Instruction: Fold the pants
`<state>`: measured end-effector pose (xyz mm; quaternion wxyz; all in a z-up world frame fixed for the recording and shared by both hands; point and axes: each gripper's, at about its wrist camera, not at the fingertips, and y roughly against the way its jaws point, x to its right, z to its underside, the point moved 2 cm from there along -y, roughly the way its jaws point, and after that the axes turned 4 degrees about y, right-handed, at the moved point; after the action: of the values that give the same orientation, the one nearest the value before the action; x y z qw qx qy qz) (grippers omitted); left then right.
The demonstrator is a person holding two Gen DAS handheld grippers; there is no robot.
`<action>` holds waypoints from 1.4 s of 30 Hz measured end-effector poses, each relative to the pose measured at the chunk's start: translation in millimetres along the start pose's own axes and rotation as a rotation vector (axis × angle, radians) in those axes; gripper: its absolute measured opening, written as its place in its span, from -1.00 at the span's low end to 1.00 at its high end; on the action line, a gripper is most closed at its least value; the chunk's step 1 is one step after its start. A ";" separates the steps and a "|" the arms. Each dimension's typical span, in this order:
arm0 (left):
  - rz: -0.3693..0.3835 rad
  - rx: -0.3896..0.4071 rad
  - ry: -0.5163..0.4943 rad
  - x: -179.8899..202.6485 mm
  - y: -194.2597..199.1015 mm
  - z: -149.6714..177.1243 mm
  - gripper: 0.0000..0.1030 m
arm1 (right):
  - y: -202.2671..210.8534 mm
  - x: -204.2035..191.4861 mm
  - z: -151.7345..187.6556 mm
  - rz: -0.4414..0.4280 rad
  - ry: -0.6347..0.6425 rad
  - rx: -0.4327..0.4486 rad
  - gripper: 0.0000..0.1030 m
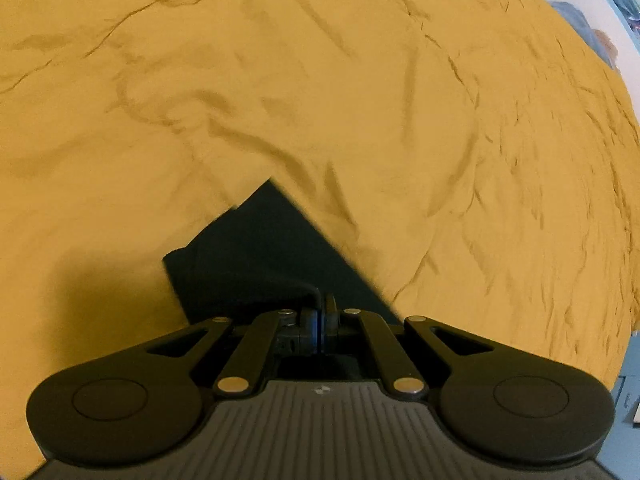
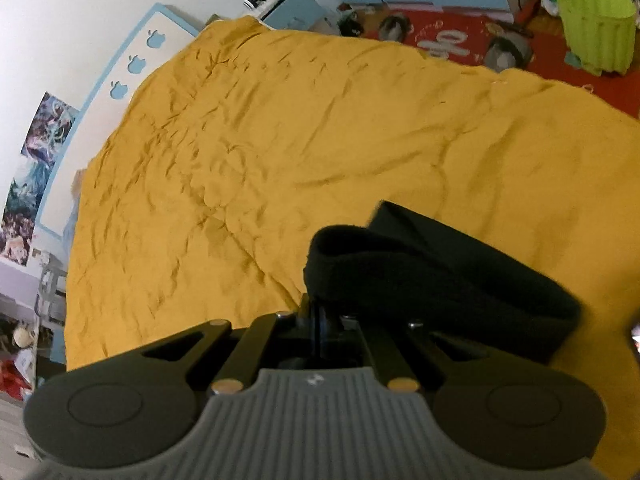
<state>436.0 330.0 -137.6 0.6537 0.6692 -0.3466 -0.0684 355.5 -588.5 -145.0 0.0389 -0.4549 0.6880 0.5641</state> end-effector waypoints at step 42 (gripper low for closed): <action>-0.062 0.188 -0.367 -56.2 -21.4 15.3 -0.61 | 15.4 -9.9 114.1 -0.006 0.513 -0.013 -0.60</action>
<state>393.5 346.4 -179.7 0.5117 0.7141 -0.4439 -0.1765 298.5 -490.9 -169.1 -0.1381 -0.5855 0.6703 0.4345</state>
